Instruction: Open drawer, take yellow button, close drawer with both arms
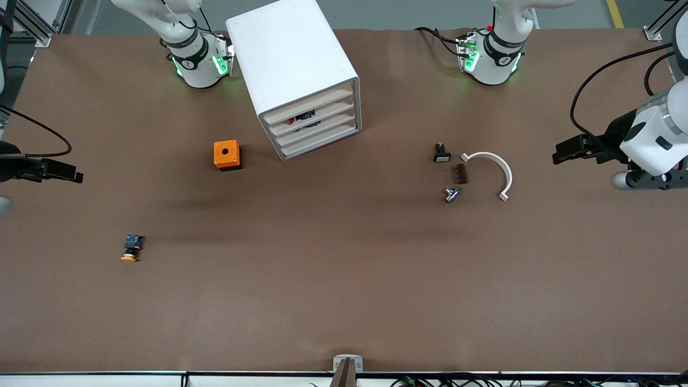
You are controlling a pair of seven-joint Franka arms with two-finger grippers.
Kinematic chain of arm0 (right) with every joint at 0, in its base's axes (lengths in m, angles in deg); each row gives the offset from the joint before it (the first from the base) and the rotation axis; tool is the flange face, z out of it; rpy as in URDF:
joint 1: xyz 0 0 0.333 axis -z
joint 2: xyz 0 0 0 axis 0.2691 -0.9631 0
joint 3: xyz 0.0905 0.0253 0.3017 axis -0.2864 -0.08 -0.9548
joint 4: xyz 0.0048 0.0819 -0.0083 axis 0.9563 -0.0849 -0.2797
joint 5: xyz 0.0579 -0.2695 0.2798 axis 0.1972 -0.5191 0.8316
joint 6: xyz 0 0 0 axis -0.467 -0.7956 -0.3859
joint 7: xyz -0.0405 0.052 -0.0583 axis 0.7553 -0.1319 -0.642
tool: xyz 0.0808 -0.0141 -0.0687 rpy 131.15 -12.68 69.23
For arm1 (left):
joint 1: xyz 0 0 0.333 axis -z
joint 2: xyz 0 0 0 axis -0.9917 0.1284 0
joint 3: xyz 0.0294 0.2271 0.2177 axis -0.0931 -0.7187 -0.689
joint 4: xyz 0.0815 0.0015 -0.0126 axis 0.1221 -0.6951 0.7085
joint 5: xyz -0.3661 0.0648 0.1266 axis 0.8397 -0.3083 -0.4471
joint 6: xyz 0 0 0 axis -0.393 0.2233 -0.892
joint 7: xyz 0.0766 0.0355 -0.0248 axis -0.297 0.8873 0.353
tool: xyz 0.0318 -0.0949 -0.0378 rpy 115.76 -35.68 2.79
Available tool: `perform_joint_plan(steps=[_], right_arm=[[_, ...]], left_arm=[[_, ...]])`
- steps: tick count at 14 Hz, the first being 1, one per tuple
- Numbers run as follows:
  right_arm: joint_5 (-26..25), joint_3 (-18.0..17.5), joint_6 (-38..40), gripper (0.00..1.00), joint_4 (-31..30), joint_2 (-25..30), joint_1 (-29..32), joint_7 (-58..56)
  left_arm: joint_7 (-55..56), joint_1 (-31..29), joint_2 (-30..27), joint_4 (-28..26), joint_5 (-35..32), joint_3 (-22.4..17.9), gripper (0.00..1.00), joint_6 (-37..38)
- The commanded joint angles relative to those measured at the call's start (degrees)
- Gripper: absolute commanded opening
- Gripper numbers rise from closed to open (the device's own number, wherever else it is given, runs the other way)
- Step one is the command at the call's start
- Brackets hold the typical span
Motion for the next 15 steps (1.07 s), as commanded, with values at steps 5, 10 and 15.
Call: perform_joint_plan(steps=[5,10,15], right_arm=[[-1.0,0.0,1.8,1.0,1.0,1.7,-1.8,1.2],[-2.0,-0.1,2.4,1.0,2.7,1.6,-2.6,1.5],[-1.3,0.0,2.6,1.0,2.8,1.3,-2.3,1.4]], left_arm=[[-0.8,0.1,-7.3,-6.2,-2.7,-0.8,1.0,-5.8],[-0.9,-0.8,-7.6,-4.8,-2.8,-0.7,1.0,-7.5],[-0.8,-0.6,-7.4,-4.1,-2.8,-0.3,1.0,-7.4]])
